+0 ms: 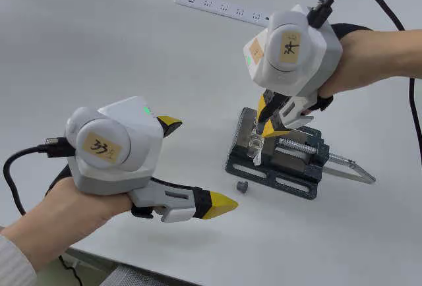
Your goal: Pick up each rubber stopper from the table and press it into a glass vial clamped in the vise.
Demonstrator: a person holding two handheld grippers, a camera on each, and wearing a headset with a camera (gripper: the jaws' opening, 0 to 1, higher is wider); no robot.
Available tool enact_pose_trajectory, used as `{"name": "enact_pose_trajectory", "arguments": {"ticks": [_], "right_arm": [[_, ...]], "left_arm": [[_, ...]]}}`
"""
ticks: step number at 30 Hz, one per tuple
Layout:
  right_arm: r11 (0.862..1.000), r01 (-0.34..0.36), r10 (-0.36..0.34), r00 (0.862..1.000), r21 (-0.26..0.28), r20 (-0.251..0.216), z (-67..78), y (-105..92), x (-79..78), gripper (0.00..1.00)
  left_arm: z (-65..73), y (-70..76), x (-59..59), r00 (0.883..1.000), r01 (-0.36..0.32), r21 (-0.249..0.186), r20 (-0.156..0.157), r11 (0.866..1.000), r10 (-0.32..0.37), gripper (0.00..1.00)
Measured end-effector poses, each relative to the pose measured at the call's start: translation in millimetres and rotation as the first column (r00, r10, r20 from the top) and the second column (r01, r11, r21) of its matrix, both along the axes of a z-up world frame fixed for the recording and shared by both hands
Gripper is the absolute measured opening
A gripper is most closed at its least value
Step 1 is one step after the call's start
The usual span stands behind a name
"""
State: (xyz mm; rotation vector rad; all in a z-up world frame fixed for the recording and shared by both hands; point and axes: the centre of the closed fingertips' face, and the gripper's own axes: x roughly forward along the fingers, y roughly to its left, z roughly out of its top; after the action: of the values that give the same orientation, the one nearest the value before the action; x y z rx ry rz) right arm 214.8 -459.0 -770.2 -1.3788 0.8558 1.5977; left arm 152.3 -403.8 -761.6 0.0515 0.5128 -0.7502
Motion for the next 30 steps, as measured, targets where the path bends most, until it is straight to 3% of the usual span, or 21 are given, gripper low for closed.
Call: {"name": "enact_pose_trajectory", "arguments": {"ticks": [6, 12, 15, 24, 30], "right_arm": [[1.0, 0.0, 0.0, 1.0, 0.008, 0.016, 2.0, -0.3, 4.4, 0.15], [0.999, 0.034, -0.033, 0.999, 0.037, -0.016, 11.0, 1.1, 6.2, 0.16], [0.997, 0.066, -0.064, 0.996, 0.041, -0.06, 13.8, 1.0, 4.2, 0.14], [0.995, 0.09, -0.087, 0.992, 0.036, -0.086, 10.3, -0.8, 4.8, 0.03], [0.994, 0.101, -0.097, 0.99, 0.035, -0.103, 9.2, 0.0, 1.5, 0.01]], "left_arm": [[-0.9, -0.4, -0.1, 1.0, 0.002, -0.001, -0.002, 1.0, -0.002, 0.92], [-0.3, 0.5, 0.6, 1.0, 0.001, 0.0, 0.0, 1.0, -0.001, 0.92], [0.1, 1.0, 1.0, 1.0, 0.0, -0.001, 0.0, 1.0, 0.0, 0.92], [-1.3, 3.6, 1.9, 1.0, -0.003, -0.001, -0.001, 1.0, 0.003, 0.92], [-3.2, 5.5, 1.4, 1.0, -0.006, 0.001, -0.006, 1.0, 0.006, 0.92]]}}
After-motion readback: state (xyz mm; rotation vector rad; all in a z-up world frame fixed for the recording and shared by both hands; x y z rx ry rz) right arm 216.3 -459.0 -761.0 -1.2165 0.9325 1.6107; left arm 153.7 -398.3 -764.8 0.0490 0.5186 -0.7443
